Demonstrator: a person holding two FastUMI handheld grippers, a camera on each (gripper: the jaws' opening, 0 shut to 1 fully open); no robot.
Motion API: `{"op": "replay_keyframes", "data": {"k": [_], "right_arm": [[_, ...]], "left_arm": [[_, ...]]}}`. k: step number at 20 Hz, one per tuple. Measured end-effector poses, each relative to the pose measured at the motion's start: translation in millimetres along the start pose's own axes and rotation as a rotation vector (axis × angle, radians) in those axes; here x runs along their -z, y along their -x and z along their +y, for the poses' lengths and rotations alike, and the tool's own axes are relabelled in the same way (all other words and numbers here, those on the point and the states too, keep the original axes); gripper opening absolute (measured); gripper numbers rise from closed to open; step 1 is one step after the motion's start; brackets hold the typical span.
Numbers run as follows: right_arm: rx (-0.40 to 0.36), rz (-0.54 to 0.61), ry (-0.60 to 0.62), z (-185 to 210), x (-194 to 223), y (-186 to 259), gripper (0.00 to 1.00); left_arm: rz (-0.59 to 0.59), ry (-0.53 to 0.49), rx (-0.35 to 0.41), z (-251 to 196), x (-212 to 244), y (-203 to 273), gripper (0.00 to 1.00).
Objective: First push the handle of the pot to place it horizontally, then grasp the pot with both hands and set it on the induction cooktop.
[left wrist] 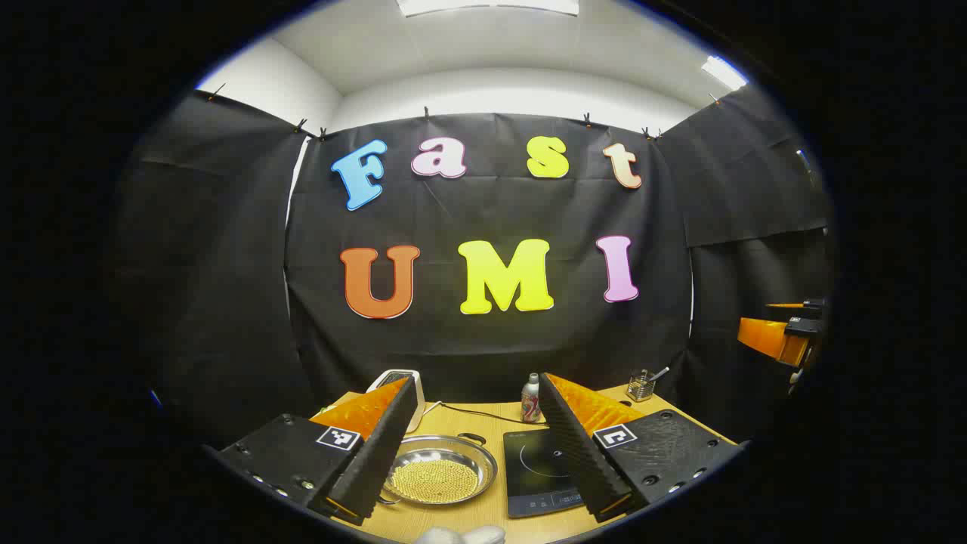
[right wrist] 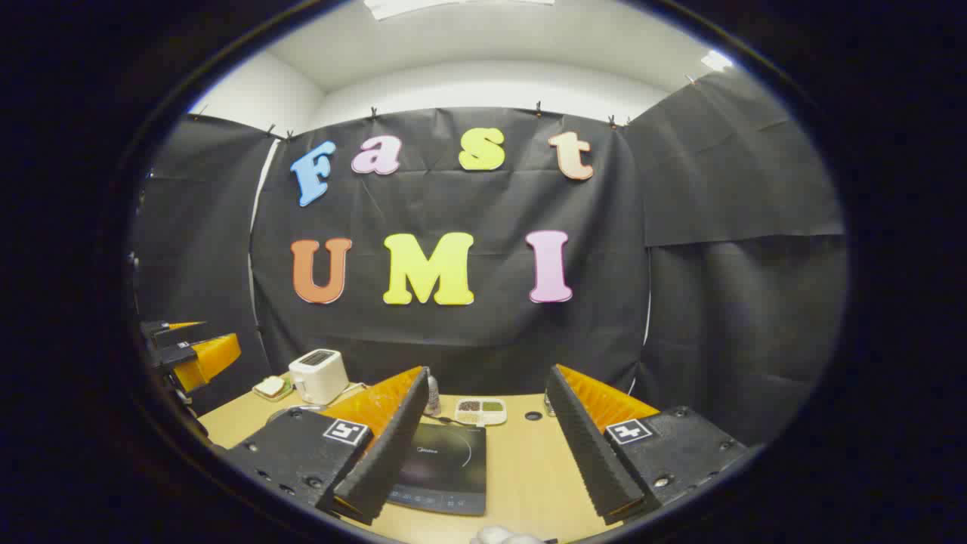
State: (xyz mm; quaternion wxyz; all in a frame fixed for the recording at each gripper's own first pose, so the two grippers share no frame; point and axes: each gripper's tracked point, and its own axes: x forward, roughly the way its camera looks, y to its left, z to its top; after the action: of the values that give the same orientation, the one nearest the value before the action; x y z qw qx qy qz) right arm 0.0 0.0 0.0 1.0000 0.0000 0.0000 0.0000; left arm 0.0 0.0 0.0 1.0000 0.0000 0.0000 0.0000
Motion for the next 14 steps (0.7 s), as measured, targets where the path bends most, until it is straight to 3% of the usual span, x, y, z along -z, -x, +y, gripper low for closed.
{"op": "replay_keyframes", "data": {"k": [1,14], "right_arm": [[0.0,0.0,-0.001,0.3,-0.2,1.2,0.96],[-0.01,-0.001,0.036,4.7,-4.9,7.1,0.99]], "left_arm": [[-0.001,-0.001,-0.001,0.5,-0.7,1.0,0.96],[-0.016,0.003,-0.007,4.6,-1.6,-0.5,0.96]]}}
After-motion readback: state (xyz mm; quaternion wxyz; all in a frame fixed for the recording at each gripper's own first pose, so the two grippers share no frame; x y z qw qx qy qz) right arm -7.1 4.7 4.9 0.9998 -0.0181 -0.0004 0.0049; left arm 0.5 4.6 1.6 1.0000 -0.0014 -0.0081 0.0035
